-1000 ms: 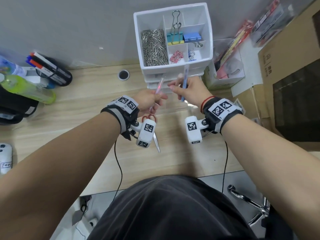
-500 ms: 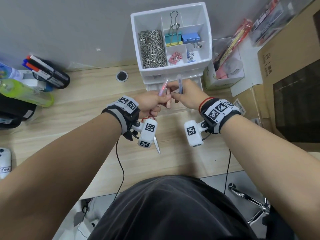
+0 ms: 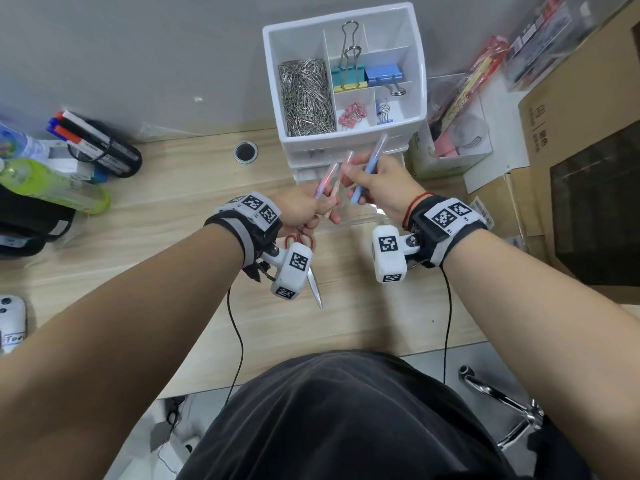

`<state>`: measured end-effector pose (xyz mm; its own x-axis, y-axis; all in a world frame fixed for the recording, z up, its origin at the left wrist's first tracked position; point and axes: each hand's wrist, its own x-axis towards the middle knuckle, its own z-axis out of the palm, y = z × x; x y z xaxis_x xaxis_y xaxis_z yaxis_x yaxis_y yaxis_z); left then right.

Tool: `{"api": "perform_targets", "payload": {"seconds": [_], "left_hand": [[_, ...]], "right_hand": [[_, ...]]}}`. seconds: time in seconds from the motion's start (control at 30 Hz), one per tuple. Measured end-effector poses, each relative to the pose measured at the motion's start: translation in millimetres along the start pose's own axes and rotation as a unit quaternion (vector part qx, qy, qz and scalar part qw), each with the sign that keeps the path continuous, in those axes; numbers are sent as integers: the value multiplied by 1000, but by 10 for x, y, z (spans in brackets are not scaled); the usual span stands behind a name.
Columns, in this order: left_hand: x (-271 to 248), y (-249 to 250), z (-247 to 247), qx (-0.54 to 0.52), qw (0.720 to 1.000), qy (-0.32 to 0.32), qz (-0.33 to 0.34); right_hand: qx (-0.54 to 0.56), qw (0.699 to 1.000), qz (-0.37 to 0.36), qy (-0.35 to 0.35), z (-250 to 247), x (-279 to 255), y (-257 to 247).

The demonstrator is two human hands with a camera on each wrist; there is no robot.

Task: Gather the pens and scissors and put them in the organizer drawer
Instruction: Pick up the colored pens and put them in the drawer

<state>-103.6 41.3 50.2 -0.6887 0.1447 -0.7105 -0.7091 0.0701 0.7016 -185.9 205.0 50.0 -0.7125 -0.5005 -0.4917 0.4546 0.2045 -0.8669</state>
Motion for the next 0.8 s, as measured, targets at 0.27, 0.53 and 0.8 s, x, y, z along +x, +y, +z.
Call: {"api": "perform_targets", "payload": {"seconds": [0.27, 0.53, 0.8], "left_hand": [[-26, 88, 161, -1, 998, -55, -3], [76, -129, -183, 310, 924, 225, 4], [176, -363, -279, 293, 931, 213, -50]], "right_hand": [[11, 993, 84, -79, 136, 67, 92], [-149, 938, 283, -134, 36, 207, 85], [-231, 947, 224, 2, 262, 579, 202]]}}
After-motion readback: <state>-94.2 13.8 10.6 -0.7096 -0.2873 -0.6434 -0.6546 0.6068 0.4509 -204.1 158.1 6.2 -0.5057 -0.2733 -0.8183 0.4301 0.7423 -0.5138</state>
